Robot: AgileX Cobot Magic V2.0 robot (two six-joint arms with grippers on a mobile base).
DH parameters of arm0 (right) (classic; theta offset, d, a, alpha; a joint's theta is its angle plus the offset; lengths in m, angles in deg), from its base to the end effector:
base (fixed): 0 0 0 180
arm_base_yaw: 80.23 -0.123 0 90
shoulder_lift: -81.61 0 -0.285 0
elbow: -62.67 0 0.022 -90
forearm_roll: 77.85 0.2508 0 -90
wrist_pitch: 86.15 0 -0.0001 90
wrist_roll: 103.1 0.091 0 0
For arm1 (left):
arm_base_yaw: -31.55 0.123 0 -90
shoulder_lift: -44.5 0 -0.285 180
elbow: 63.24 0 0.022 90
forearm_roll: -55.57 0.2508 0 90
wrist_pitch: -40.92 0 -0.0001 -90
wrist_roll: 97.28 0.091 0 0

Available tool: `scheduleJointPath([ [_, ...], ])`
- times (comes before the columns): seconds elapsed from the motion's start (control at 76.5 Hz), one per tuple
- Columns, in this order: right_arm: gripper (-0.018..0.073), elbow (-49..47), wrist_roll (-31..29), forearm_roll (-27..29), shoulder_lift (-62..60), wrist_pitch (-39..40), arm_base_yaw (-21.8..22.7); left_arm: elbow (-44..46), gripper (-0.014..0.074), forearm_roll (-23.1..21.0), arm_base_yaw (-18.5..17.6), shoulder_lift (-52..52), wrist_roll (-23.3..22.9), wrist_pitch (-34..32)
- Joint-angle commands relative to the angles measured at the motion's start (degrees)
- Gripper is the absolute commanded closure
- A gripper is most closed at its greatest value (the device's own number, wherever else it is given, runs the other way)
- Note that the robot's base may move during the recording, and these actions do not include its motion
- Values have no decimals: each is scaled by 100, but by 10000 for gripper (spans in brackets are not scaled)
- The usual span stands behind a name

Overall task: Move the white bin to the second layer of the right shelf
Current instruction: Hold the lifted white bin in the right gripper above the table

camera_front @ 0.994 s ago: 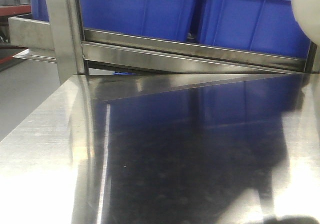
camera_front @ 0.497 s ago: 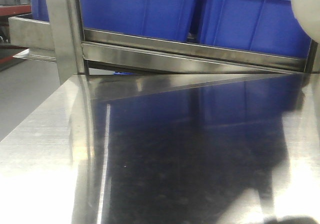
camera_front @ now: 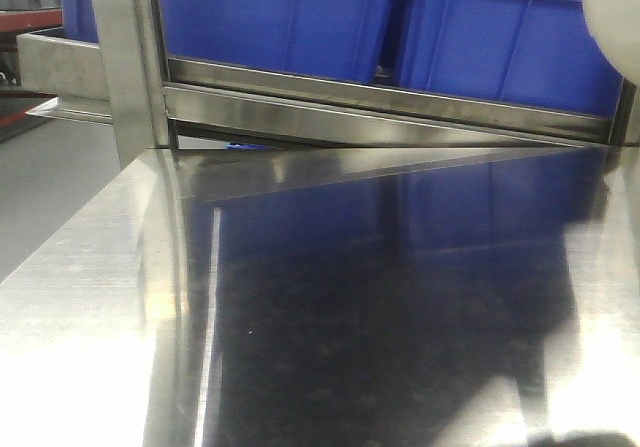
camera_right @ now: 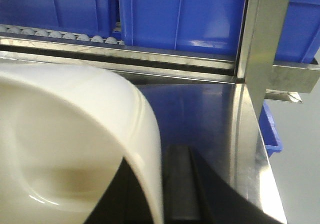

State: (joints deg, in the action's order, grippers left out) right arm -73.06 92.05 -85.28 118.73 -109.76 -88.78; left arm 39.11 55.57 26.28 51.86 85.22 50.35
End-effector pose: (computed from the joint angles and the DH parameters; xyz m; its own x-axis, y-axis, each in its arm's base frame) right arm 0.1048 0.0110 0.3309 -0.2647 0.1066 -0.9584 -0.0612 0.9900 0.1270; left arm 0.0558 -0.0051 0.1961 -0.0730 0.0505 -0.9961 0.0951 0.9945 0.0435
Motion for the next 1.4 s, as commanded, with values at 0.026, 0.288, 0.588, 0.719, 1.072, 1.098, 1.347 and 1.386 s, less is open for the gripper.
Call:
scheduleJointPath([
  [0.026,504,-169,-14,-45,-8,656,35,-211,512,0,-33,-80,-30,-500],
  [0.288,504,-169,-14,-45,-8,656,35,-211,512,0,-33,-80,-30,-500],
  [0.588,504,-169,-14,-45,-2,656,35,-211,512,0,-33,-80,-30,-500],
  [0.719,504,-169,-14,-45,-2,656,35,-211,512,0,-33,-80,-30,-500],
  [1.072,504,-169,-14,-45,-2,656,35,-211,512,0,-33,-80,-30,-500],
  [1.098,504,-169,-14,-45,-2,656,35,-211,512,0,-33,-80,-30,-500],
  [1.347,504,-169,-14,-45,-2,656,35,-211,512,0,-33,-80,-30,-500],
  [1.386,504,-169,-14,-45,-2,656,35,-211,512,0,-33,-80,-30,-500],
])
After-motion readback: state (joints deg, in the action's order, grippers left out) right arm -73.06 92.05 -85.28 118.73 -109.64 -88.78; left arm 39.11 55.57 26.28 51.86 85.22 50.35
